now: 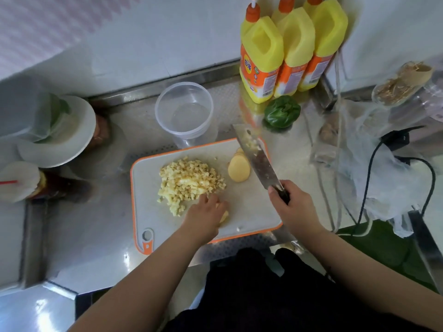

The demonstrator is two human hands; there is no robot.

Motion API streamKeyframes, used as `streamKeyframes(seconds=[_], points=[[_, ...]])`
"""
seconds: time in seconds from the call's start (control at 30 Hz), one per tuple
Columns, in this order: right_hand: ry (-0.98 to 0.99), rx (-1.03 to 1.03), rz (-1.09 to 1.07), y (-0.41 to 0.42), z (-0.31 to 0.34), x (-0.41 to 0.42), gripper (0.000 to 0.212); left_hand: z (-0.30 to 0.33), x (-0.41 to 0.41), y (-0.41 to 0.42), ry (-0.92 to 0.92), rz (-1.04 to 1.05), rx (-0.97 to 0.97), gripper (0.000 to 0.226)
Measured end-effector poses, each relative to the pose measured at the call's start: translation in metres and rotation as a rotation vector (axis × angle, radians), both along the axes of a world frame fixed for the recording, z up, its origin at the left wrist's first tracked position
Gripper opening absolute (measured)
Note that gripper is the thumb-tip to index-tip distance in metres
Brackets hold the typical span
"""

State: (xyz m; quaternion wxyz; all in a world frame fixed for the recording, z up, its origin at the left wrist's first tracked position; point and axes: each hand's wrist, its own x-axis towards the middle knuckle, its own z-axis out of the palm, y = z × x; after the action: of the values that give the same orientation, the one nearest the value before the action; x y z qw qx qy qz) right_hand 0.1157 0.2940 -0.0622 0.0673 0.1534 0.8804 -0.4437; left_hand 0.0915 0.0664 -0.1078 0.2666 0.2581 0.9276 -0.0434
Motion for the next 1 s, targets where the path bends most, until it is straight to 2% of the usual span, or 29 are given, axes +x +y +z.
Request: streamKeyframes(seconds=[0.1,0.23,0.3,0.5,0.63,0.8,1.0], points=[[0.010,0.124,0.197,-0.020,-0.001,0.001,0.009,-0.006,0.007,-0.033,-0.007,0.002,0.000,0.064],[0.002,0.167,0.360,-0.042,-0.004,-0.001,0.010,-0.004,0.016,-0.050,-0.019,0.020,0.077,0.063],[-0.046,0.192,0.412,-0.050,-0.006,-0.003,0.007,-0.004,0.019,-0.053,-0.003,0.054,0.102,0.063],[-0.153,0.198,0.456,-0.064,-0.007,-0.011,0.020,-0.003,0.023,-0.055,0.003,0.108,0.082,0.062],[-0.158,0.369,0.634,-0.074,-0.011,-0.026,0.036,-0.003,0.029,-0.056,0.024,0.133,0.080,0.060],[-0.109,0.630,0.901,-0.089,-0.023,-0.062,0.045,-0.005,0.037,-0.056,0.063,0.125,0.068,0.057],[-0.115,0.710,1.073,-0.108,-0.016,-0.093,0.043,-0.007,0.046,-0.063,0.032,0.164,0.092,0.063]])
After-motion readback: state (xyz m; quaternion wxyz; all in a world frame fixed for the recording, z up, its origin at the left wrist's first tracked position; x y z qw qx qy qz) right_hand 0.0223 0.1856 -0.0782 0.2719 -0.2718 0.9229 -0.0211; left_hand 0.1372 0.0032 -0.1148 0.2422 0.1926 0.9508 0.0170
